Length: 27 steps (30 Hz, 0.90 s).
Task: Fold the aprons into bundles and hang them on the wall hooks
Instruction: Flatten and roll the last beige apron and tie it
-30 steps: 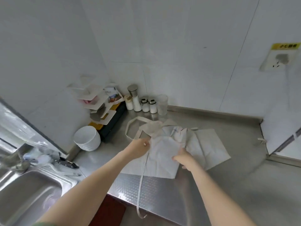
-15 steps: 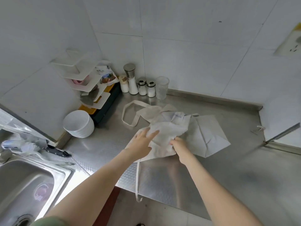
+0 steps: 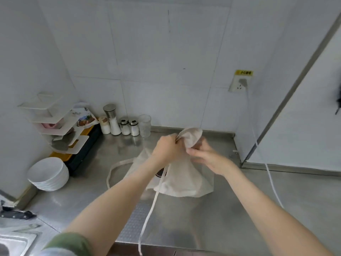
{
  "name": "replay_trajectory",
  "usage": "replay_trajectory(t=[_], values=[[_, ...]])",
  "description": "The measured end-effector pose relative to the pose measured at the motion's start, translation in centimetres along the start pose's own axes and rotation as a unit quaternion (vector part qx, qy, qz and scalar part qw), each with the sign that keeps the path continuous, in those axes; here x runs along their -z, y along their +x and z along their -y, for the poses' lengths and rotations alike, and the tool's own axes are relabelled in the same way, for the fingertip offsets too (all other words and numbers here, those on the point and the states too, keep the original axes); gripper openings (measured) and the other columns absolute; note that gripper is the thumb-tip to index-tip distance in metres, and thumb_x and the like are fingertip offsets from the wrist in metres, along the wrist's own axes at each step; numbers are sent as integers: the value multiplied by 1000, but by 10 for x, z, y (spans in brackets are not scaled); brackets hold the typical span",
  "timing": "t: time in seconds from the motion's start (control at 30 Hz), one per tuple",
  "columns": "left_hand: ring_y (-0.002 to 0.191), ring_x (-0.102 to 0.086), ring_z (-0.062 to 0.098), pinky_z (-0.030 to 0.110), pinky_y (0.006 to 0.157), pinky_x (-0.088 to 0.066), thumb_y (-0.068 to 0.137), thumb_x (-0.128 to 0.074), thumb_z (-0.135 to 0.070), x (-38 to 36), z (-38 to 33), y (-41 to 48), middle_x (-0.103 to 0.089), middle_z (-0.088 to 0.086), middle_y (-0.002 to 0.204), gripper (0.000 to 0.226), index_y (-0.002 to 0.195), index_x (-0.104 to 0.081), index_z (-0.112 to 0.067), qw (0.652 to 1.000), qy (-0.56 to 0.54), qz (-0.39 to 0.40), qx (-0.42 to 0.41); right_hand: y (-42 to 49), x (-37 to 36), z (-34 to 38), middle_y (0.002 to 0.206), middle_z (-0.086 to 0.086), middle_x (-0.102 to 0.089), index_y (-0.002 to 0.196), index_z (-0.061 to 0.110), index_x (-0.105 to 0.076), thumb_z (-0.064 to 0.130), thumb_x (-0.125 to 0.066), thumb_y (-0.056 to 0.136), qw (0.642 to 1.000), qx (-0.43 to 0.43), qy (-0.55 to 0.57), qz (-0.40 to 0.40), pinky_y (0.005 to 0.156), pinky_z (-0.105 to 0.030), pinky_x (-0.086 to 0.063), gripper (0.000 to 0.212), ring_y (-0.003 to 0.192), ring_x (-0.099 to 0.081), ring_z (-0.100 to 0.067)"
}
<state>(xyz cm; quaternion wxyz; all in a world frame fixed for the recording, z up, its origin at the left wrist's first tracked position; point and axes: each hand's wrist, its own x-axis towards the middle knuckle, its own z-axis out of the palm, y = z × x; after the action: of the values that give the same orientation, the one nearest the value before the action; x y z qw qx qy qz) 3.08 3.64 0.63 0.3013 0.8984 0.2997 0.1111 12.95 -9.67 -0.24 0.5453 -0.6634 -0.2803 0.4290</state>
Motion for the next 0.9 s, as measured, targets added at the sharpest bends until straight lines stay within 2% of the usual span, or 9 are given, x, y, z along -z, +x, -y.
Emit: replay_trajectory(t=[0.07, 0.2, 0.27, 0.37, 0.47, 0.57, 0.7, 0.8, 0.9], values=[[69, -53, 26, 28, 52, -32, 89, -44, -27, 5, -28, -3, -53, -1, 64, 27, 64, -43, -18, 999, -30, -19, 12, -21, 14, 2, 123, 4, -60, 127, 26, -46, 40, -80, 70, 998, -24, -54, 29, 101, -38, -46, 68, 117, -56, -15], [73, -52, 25, 31, 56, -34, 94, -45, -30, 19, -60, -17, -53, -1, 67, 28, 79, -55, -9, 997, -61, -38, 36, -46, 23, 9, 122, 0, -63, 125, 21, -51, 35, -79, 76, 990, -24, -130, 40, 89, -27, -49, 59, 110, -61, -13], [71, -51, 24, 27, 51, -32, 95, -46, -31, 26, -64, -26, -51, -1, 63, 31, 72, -52, -10, 996, -57, -48, 44, -53, 21, 11, 117, -1, -64, 121, 17, -52, 31, -79, 78, 985, -12, -169, 29, 90, -28, -49, 52, 105, -62, -14], [65, -47, 23, 25, 47, -26, 94, -50, -32, 36, -64, -45, -46, -1, 57, 40, 60, -41, -13, 995, -47, -73, 49, -63, 15, 15, 88, -3, -59, 99, 9, -53, 17, -67, 88, 980, 27, -196, 9, 69, -18, -46, 20, 77, -57, -14], [57, -49, 20, 27, 48, -32, 90, -57, -49, 53, -58, -65, -50, 0, 57, 49, 64, -49, -8, 992, -66, -83, 67, -65, 11, 24, 70, 0, -45, 94, 6, -51, 12, -60, 90, 966, 70, -246, -42, 50, -14, -36, 11, 60, -44, -10], [55, -51, 18, 29, 52, -38, 91, -56, -52, 77, -40, -80, -55, 4, 65, 52, 93, -64, -1, 991, -46, -97, 79, -58, 14, 31, 68, 2, -47, 84, 14, -51, 13, -56, 88, 945, 90, -294, -112, 52, -26, -30, 7, 61, -43, -12], [88, -57, 18, 33, 76, -46, 87, -63, -52, 112, -19, -104, -66, 2, 101, 47, 117, -63, -17, 996, 13, -65, 65, -49, 25, 45, 79, -2, -50, 93, 9, -50, 14, -49, 92, 934, 108, -257, -223, 55, -28, -30, 6, 68, -44, -16], [94, -53, 15, 29, 78, -43, 79, -69, -56, 123, -11, -115, -60, -5, 101, 52, 115, -61, -20, 989, 118, 16, 83, -46, 29, 53, 81, -2, -46, 99, 8, -45, 15, -44, 96, 938, 120, -205, -254, 54, -28, -31, 8, 66, -42, -13], [94, -60, 25, 31, 72, -44, 85, -67, -39, 120, -5, -109, -64, 9, 98, 39, 105, -66, -5, 976, 189, 25, 101, -44, 30, 55, 89, -4, -49, 106, 9, -41, 10, -40, 96, 941, 126, -206, -238, 57, -25, -34, 10, 76, -47, -18]])
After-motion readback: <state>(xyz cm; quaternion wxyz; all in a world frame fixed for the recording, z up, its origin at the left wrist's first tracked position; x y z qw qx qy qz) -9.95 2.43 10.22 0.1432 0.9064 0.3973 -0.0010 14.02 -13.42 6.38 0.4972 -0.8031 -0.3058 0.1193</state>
